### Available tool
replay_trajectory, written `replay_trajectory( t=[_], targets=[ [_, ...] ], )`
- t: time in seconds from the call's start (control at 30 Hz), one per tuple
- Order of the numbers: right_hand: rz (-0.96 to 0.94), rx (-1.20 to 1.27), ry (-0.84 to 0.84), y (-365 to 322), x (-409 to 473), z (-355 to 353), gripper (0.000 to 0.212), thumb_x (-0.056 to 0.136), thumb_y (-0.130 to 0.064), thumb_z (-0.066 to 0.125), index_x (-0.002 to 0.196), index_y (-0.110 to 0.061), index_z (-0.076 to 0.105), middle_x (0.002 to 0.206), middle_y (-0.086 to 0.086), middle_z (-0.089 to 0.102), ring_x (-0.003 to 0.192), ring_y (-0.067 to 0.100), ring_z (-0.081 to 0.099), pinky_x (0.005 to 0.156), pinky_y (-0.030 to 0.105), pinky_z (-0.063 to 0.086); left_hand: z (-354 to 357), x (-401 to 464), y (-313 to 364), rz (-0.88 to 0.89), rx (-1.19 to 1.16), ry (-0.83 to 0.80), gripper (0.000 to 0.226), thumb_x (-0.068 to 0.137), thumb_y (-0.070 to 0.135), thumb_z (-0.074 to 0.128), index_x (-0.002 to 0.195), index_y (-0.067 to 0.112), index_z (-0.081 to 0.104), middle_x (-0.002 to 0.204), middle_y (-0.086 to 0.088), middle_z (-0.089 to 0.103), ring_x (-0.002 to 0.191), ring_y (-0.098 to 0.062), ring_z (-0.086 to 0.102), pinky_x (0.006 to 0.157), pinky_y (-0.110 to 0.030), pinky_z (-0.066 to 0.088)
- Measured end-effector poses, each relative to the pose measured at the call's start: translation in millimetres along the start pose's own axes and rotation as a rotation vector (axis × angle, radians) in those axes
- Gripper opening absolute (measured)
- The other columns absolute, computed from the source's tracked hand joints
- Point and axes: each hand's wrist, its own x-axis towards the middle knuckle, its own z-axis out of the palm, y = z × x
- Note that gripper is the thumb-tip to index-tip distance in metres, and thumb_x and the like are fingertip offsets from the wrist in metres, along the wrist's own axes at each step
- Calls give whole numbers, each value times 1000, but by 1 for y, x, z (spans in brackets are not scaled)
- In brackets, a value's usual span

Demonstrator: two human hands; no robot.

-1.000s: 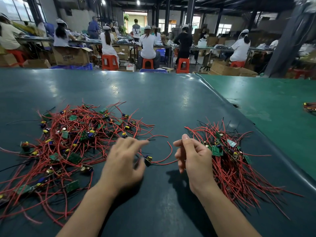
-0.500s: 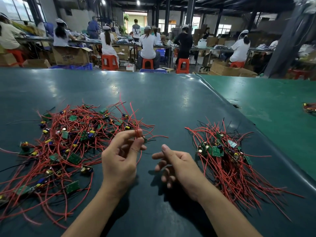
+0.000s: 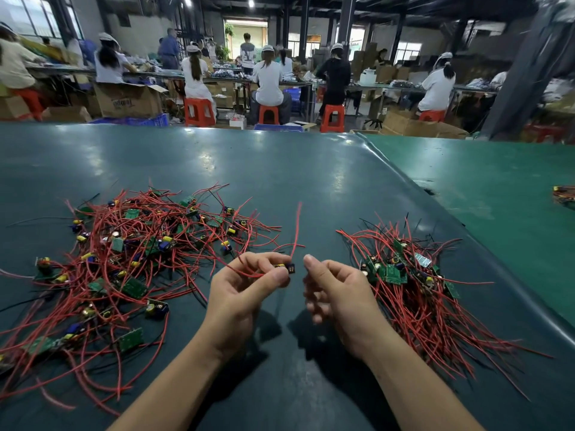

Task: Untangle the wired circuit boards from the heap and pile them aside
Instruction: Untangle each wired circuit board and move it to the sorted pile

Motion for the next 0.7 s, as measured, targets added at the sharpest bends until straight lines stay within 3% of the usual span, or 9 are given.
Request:
replay_trajectory(
  t=[0.13, 0.3, 0.43, 0.53, 0.7],
  targets=[
    [-43, -36, -75, 1, -3, 4, 21, 75, -36, 71, 70, -16, 72, 59, 2, 58, 41, 12, 48, 35, 18, 35, 2, 0, -1, -60, -65, -9, 21, 68, -5, 66, 86, 2, 59, 87, -14, 72, 72, -18, 67, 67, -24, 55],
    [-88, -24, -35, 2, -1, -1, 16, 88, -14, 68, 75, -10, 76, 62, 4, 63, 47, 13, 54, 36, 20, 39, 1, 1, -5, -105, 101, 17, 30, 70, 5, 70, 99, 1, 65, 92, -21, 67, 83, -29, 60, 84, -38, 49],
    [-89, -19, -23, 4, 0, 0, 16, 92, -13, 64, 83, -7, 75, 66, 4, 64, 51, 13, 56, 38, 21, 41, 2, 1, -4, -116, 122, -10, 35, 72, 5, 75, 106, 1, 66, 95, -13, 74, 86, -21, 68, 84, -30, 55],
    [-95, -50, -23, 5, 1, -1, 17, 95, -14, 61, 89, -8, 76, 70, 3, 66, 53, 12, 56, 39, 22, 40, 4, 0, -1, -104, 161, -17, 34, 71, 4, 73, 103, -7, 66, 100, -15, 74, 88, -25, 70, 78, -30, 58],
    [-81, -120, 26, 7, 1, 0, 18, 91, -19, 67, 78, -13, 77, 66, 3, 64, 49, 11, 55, 38, 22, 40, 9, -1, 1, -23, 289, 43, 34, 63, 1, 78, 94, -8, 69, 83, -11, 75, 75, -15, 70, 70, -19, 55]
  ],
)
